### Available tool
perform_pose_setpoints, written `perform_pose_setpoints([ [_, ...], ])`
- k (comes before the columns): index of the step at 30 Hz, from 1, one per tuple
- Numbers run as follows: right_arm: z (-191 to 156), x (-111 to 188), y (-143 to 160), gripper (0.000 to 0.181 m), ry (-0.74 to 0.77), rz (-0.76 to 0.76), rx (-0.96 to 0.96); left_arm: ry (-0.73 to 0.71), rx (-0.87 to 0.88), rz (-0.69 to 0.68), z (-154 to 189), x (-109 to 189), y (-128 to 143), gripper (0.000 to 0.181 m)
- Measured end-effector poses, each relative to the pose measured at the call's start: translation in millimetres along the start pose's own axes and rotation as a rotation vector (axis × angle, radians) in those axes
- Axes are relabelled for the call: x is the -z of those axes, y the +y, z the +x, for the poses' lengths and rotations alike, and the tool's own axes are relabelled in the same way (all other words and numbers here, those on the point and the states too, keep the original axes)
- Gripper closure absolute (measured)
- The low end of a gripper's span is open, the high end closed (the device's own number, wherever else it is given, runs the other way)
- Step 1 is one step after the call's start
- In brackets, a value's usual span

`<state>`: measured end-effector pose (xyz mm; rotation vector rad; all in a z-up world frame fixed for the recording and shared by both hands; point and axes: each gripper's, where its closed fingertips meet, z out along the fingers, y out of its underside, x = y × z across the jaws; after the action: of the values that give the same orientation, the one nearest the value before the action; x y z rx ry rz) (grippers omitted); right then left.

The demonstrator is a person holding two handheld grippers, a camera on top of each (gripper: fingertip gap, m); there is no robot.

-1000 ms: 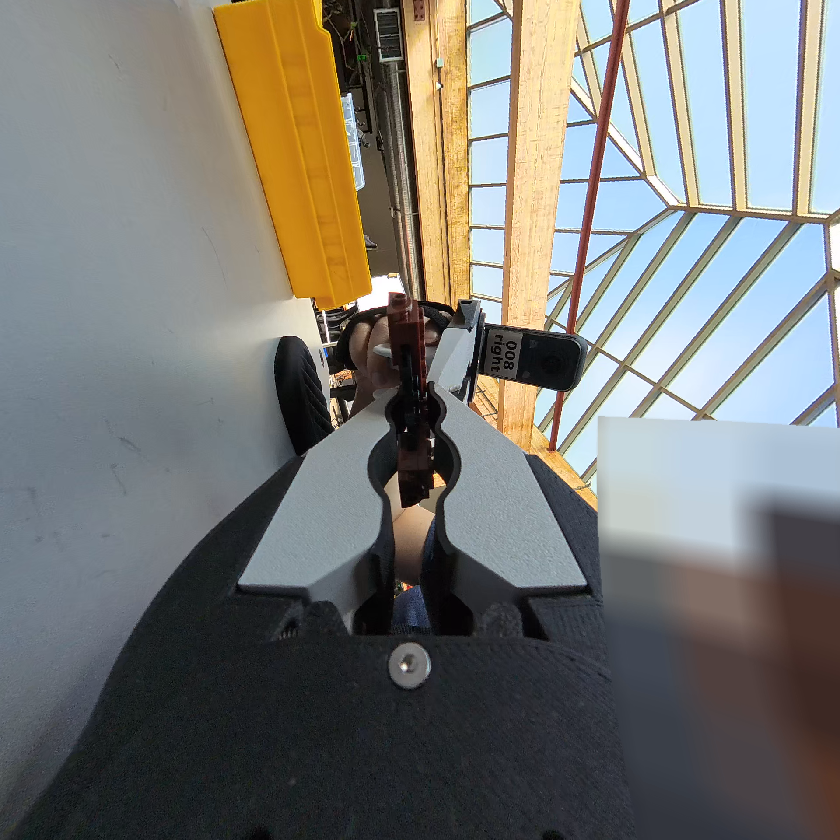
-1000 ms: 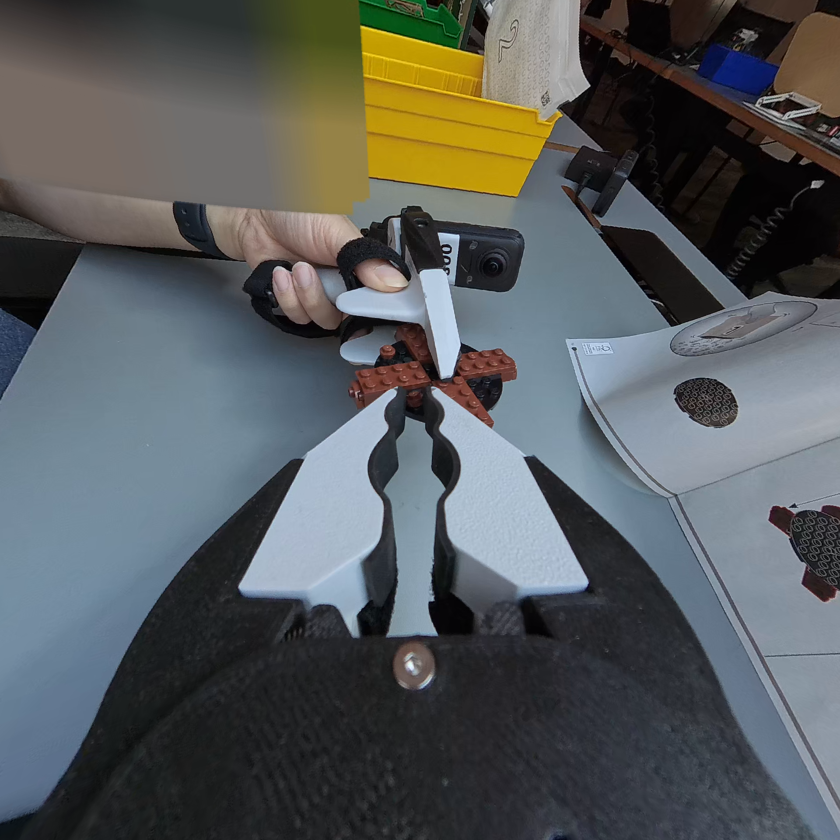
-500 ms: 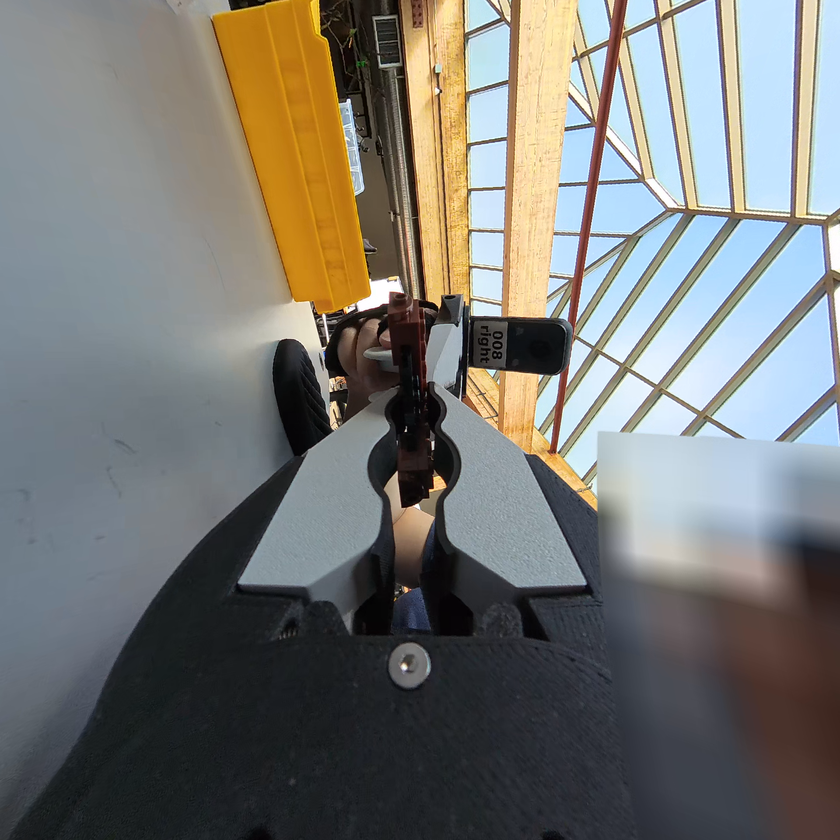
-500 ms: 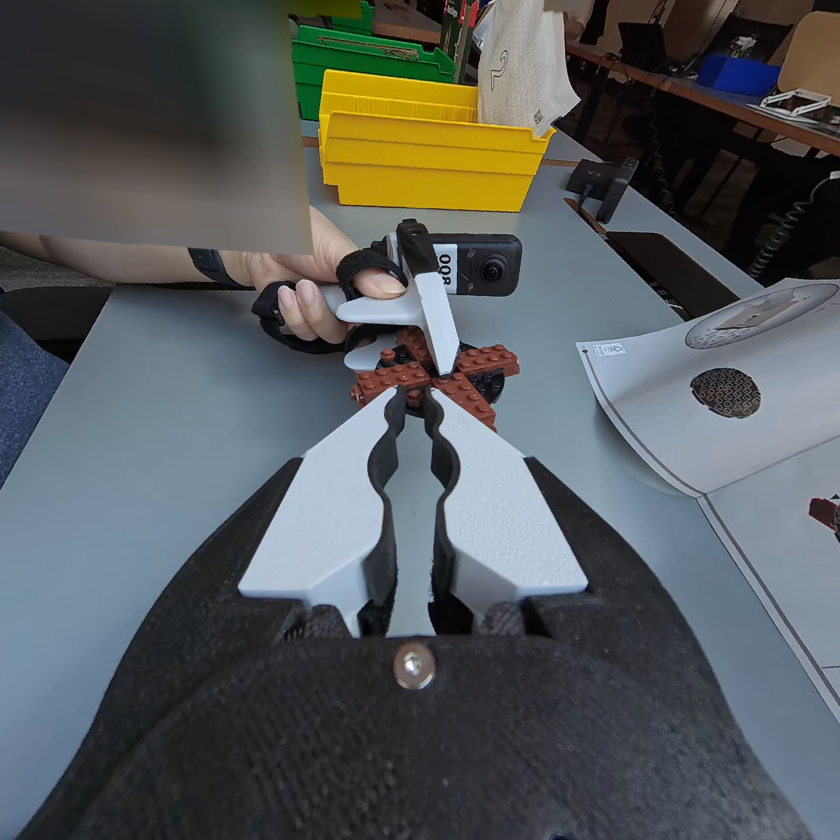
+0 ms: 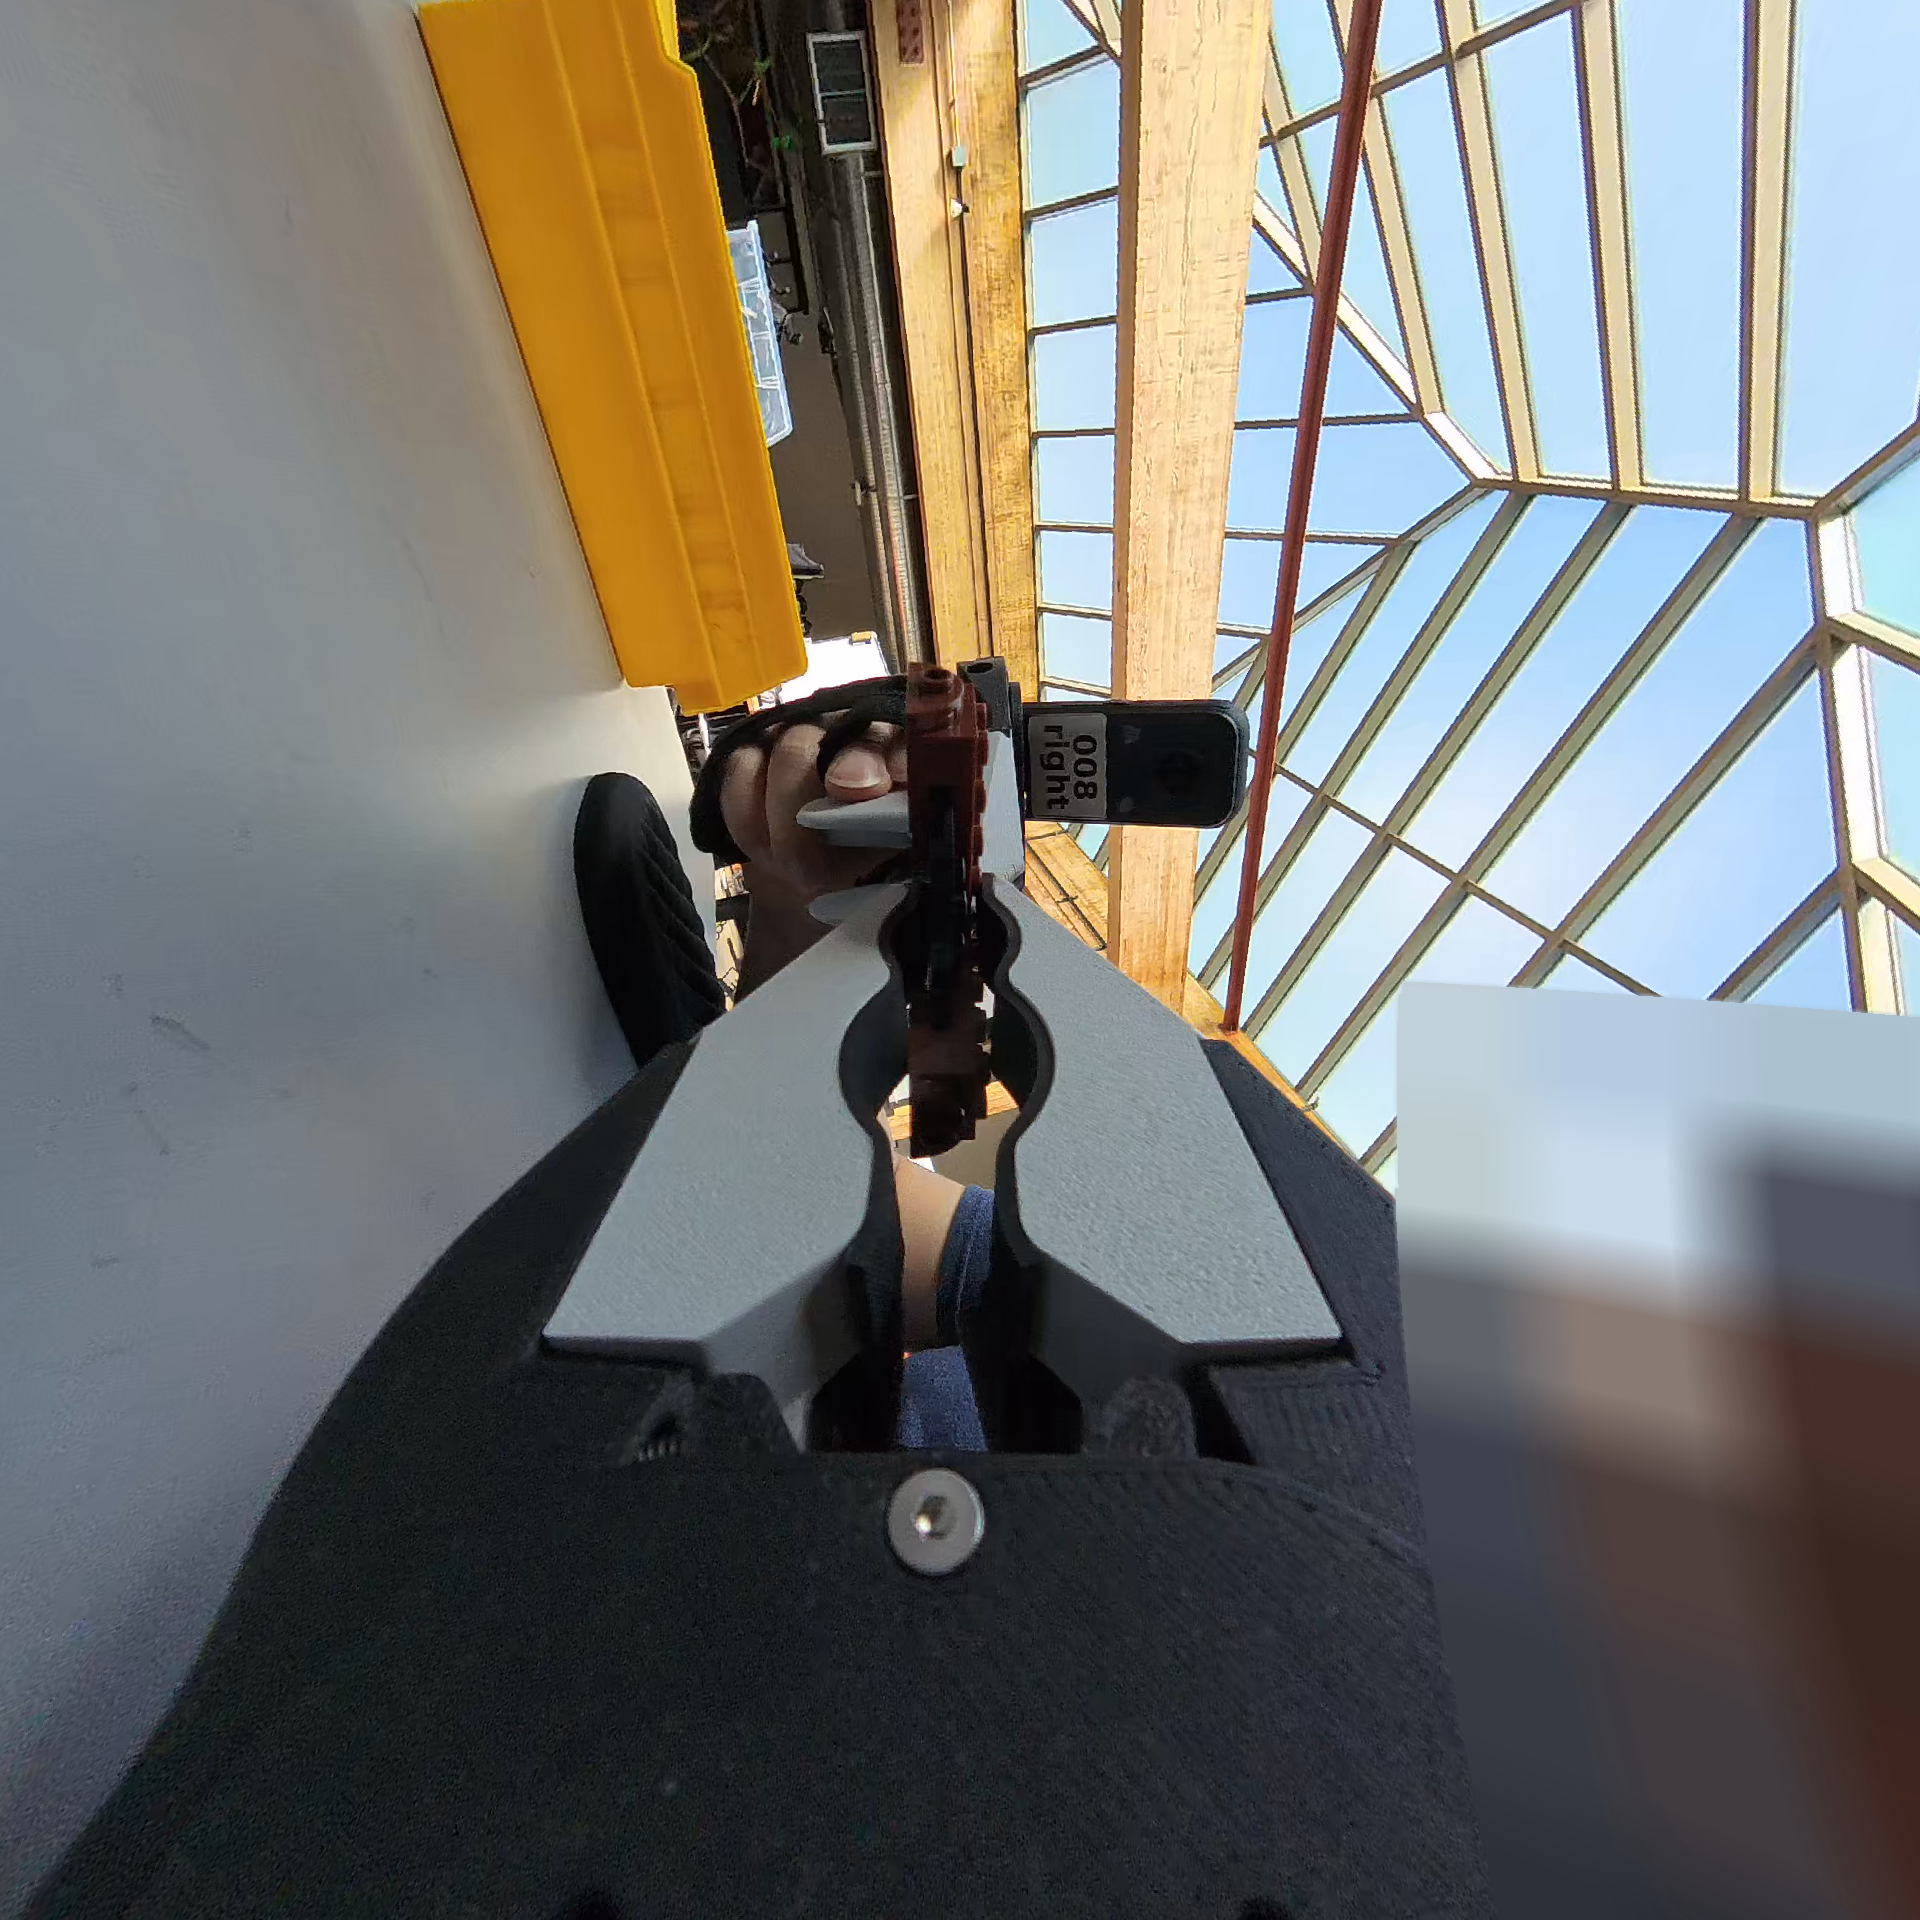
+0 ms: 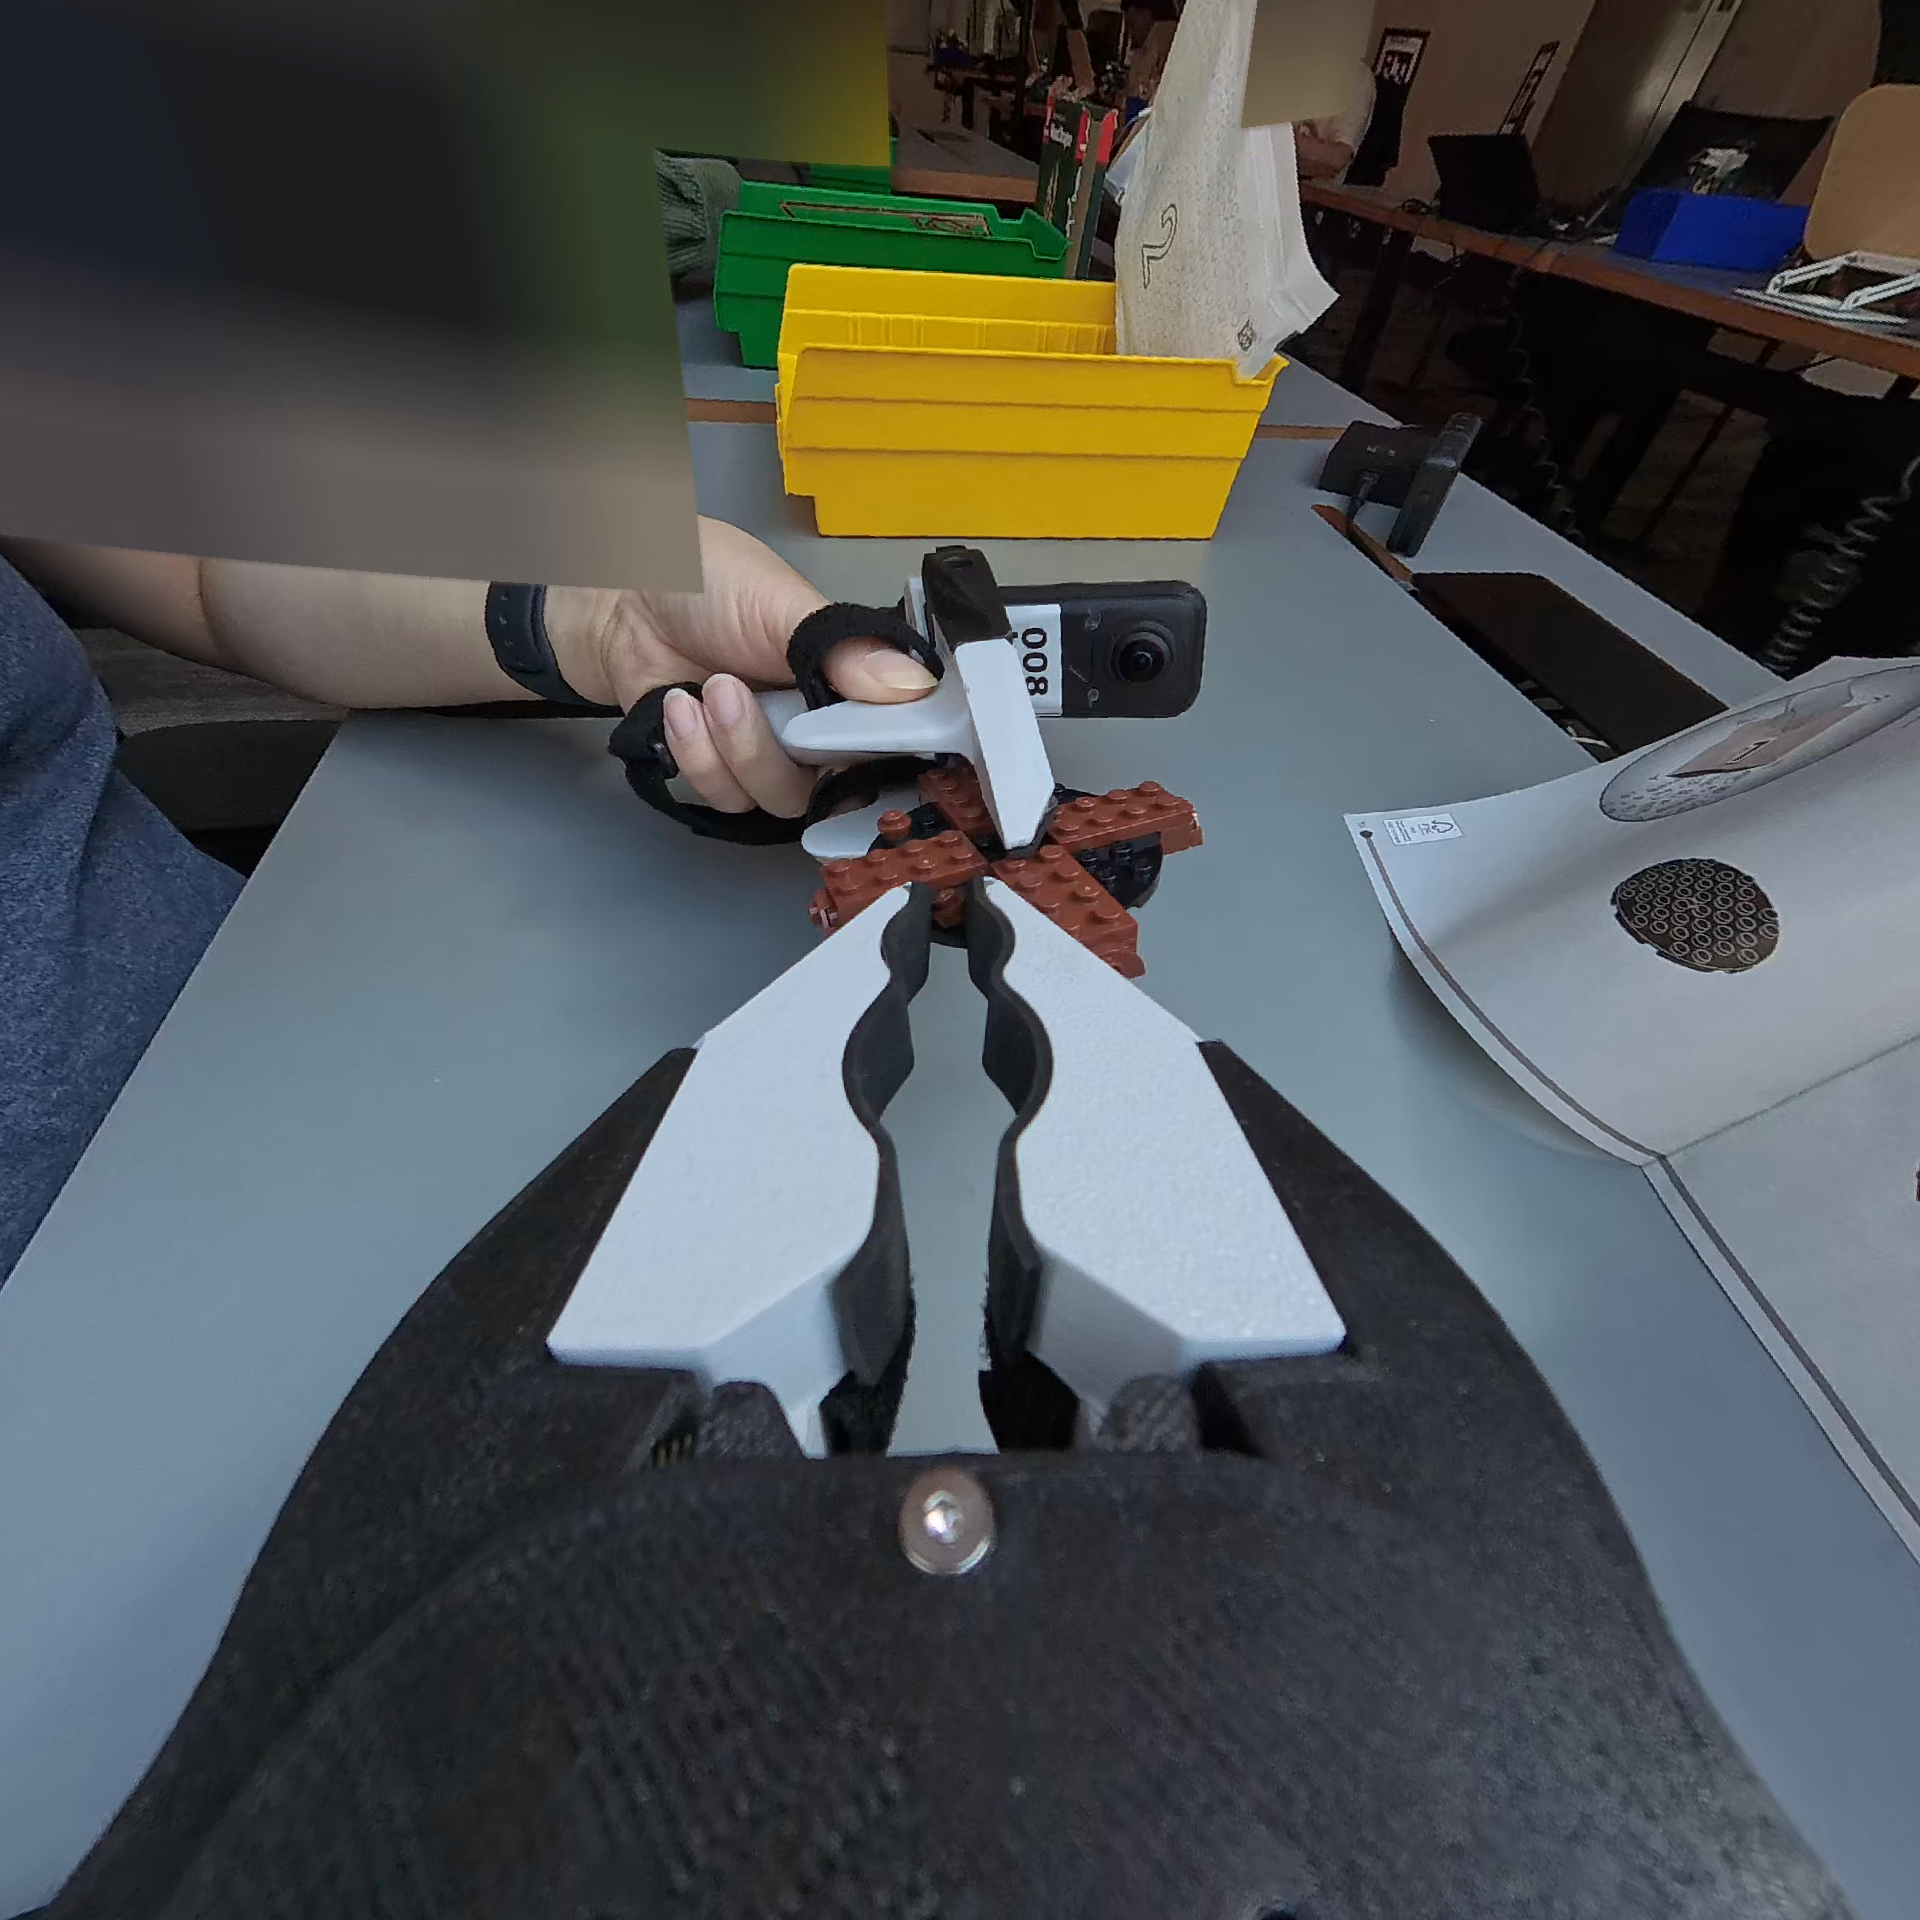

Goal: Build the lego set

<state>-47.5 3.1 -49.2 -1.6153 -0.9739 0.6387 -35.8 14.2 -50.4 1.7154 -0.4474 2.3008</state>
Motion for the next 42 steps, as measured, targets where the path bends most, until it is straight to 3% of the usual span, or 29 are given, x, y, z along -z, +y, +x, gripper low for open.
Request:
perform_pose_setpoints([
  [15, 1, 0, -2, 0.174, 0.075, 0.000, 0.125, 0.013, 0.000, 0.003, 1, 0, -1, 0.175],
  [42, -2, 4, -9, 0.170, 0.092, 0.037, 0.178, 0.033, 0.019, -0.007, 3, -1, 1, 0.175],
])
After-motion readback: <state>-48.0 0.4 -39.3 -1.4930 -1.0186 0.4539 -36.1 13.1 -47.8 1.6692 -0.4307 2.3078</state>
